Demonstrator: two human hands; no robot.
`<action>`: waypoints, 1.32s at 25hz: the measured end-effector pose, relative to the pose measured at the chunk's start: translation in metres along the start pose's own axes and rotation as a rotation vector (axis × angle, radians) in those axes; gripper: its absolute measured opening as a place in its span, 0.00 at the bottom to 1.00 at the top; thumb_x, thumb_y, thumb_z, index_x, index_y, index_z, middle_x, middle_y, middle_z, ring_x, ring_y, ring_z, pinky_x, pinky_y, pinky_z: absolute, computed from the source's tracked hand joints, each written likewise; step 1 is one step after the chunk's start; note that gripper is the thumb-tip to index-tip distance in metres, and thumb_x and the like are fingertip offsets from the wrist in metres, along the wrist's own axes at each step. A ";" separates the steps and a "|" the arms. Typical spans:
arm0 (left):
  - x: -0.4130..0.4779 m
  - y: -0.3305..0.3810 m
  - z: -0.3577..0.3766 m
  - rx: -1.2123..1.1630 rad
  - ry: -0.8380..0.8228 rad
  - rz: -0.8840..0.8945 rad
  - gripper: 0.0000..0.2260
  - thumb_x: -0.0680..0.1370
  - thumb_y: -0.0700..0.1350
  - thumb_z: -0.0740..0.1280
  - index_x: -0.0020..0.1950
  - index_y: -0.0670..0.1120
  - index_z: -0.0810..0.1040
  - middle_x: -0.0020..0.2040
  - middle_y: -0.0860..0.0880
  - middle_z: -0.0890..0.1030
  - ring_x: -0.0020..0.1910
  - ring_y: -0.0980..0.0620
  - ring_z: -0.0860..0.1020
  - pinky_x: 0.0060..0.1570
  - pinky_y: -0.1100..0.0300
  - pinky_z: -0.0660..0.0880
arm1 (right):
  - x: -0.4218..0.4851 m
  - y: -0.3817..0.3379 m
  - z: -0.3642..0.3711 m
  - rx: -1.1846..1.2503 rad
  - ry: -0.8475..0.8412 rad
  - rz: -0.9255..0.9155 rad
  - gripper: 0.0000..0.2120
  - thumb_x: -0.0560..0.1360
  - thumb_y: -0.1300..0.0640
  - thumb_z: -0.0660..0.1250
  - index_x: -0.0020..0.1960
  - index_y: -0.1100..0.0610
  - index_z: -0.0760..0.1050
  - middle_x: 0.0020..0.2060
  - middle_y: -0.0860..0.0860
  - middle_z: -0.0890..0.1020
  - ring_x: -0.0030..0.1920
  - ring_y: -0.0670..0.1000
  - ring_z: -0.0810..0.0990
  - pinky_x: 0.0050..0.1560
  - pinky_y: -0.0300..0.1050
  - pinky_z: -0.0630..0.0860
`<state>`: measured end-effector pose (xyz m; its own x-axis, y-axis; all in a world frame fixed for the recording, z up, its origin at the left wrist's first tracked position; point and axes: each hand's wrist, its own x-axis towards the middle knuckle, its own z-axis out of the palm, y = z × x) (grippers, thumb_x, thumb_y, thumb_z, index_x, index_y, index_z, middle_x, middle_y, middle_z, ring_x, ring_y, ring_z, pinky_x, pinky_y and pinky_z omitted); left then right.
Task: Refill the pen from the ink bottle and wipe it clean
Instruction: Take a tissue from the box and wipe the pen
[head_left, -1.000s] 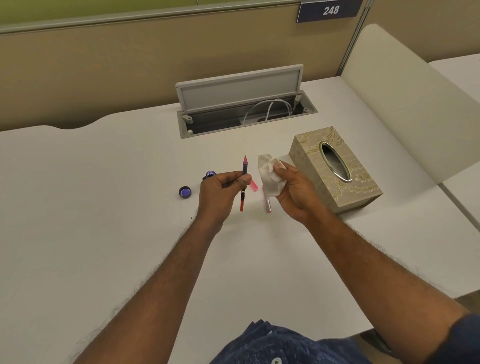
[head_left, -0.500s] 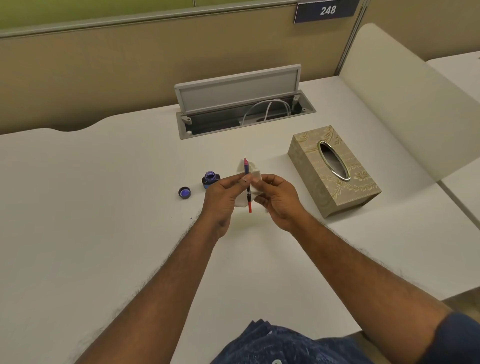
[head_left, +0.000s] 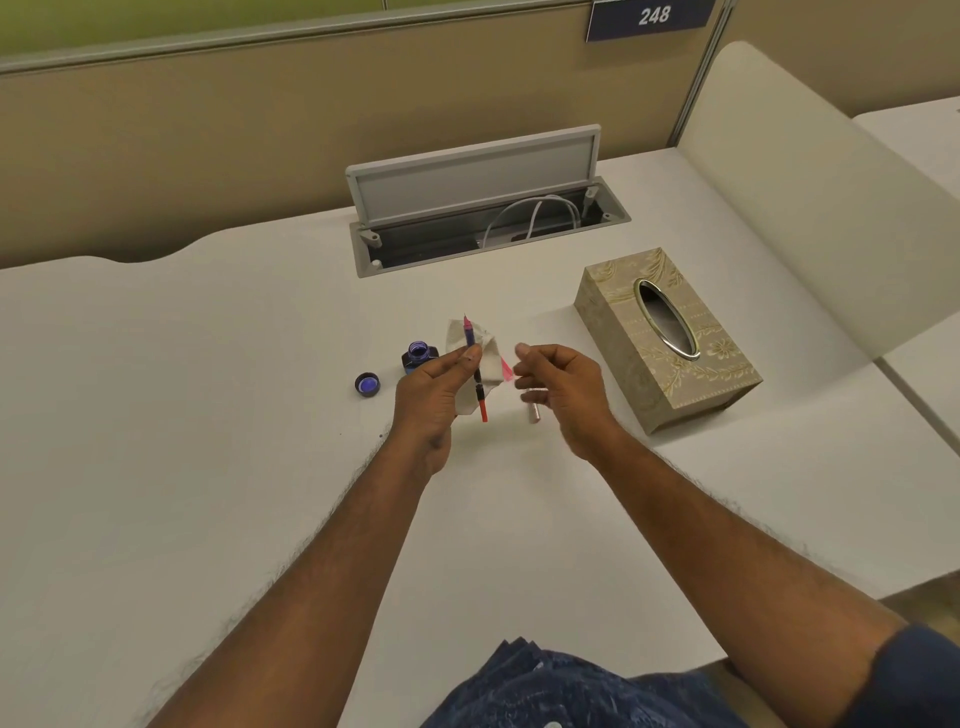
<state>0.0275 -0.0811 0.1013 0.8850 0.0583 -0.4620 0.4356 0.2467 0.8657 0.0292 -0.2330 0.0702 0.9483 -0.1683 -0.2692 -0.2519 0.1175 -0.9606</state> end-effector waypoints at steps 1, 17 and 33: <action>0.001 0.000 -0.001 -0.015 0.008 -0.009 0.05 0.68 0.51 0.75 0.42 0.53 0.85 0.53 0.50 0.84 0.61 0.44 0.77 0.65 0.41 0.71 | 0.003 0.003 -0.008 -0.072 0.060 -0.042 0.07 0.74 0.55 0.71 0.48 0.58 0.81 0.39 0.53 0.84 0.39 0.50 0.82 0.39 0.43 0.79; 0.013 -0.002 -0.006 -0.092 0.017 -0.040 0.03 0.72 0.47 0.73 0.38 0.53 0.85 0.48 0.53 0.84 0.59 0.44 0.77 0.62 0.44 0.73 | 0.036 0.044 -0.025 -1.088 0.091 0.060 0.13 0.69 0.47 0.73 0.39 0.58 0.81 0.35 0.51 0.83 0.36 0.51 0.80 0.36 0.43 0.74; 0.022 0.004 -0.003 -0.157 0.122 -0.078 0.14 0.72 0.50 0.73 0.56 0.50 0.79 0.57 0.46 0.80 0.59 0.43 0.76 0.57 0.46 0.77 | -0.051 0.020 -0.017 -0.647 -0.131 -0.355 0.05 0.69 0.55 0.76 0.40 0.55 0.82 0.33 0.45 0.82 0.33 0.45 0.79 0.35 0.32 0.76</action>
<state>0.0480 -0.0762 0.0938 0.8188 0.1479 -0.5546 0.4625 0.4024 0.7901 -0.0275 -0.2389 0.0637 0.9988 0.0335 0.0364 0.0486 -0.5283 -0.8477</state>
